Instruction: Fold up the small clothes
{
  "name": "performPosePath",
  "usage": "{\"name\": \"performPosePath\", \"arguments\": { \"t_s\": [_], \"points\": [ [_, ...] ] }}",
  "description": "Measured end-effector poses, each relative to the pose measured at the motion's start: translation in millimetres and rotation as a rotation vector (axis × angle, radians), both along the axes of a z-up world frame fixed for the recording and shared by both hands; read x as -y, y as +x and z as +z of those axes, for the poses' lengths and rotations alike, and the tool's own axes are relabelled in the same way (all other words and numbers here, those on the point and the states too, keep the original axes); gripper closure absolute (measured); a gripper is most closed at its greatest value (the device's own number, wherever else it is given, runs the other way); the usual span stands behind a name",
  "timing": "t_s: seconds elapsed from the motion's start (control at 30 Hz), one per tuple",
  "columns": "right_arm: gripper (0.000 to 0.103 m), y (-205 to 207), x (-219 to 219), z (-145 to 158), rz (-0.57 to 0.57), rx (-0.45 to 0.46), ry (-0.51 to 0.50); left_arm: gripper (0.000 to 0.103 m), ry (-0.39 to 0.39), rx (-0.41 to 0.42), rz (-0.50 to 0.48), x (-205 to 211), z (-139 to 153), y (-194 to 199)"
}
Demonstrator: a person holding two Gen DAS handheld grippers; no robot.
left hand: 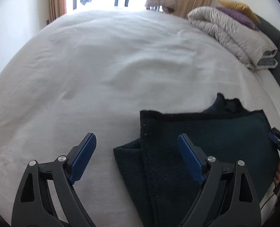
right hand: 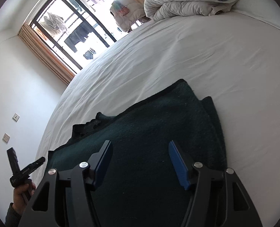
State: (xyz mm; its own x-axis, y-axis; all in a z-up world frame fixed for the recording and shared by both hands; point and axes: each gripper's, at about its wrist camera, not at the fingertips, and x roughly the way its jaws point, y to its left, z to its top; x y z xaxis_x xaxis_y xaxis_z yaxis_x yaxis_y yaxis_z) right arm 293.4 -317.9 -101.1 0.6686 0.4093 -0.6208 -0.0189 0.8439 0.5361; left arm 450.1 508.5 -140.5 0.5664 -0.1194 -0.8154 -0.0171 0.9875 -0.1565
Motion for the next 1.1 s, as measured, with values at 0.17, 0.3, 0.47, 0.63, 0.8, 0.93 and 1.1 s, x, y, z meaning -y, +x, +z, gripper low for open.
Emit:
{"name": "performPosePath", "arguments": {
  "t_s": [0.17,0.3,0.47,0.63,0.8,0.93,1.1],
  "points": [
    [0.038,-0.9,-7.2,-1.5,0.037,0.004,-0.018,0.027,-0.031,0.014,-0.054,4.2,-8.3,3.9],
    [0.04,-3.2,-7.6,-2.7,0.046,0.004,-0.026,0.064,-0.067,-0.014,-0.058,0.1,-14.4,16.1],
    [0.046,-2.9,-13.9,-2.2,0.077,0.005,-0.033,0.095,-0.065,-0.035,-0.081,4.6,-12.9,25.8],
    [0.05,-4.3,-22.9,-1.0,0.089,0.01,-0.056,0.098,-0.079,0.003,-0.027,-2.2,-10.7,19.0],
    [0.05,-1.2,-30.7,7.0,0.101,0.028,-0.073,0.098,-0.116,0.028,0.034,-23.3,-13.6,10.1],
    [0.057,17.6,-27.7,-10.7,0.07,-0.038,-0.077,0.095,-0.057,0.011,0.019,-11.9,-20.1,13.5],
    [0.068,16.3,-13.8,-15.1,0.043,-0.021,-0.069,0.092,0.018,0.027,0.073,-10.2,-1.3,-0.4]
  ]
}}
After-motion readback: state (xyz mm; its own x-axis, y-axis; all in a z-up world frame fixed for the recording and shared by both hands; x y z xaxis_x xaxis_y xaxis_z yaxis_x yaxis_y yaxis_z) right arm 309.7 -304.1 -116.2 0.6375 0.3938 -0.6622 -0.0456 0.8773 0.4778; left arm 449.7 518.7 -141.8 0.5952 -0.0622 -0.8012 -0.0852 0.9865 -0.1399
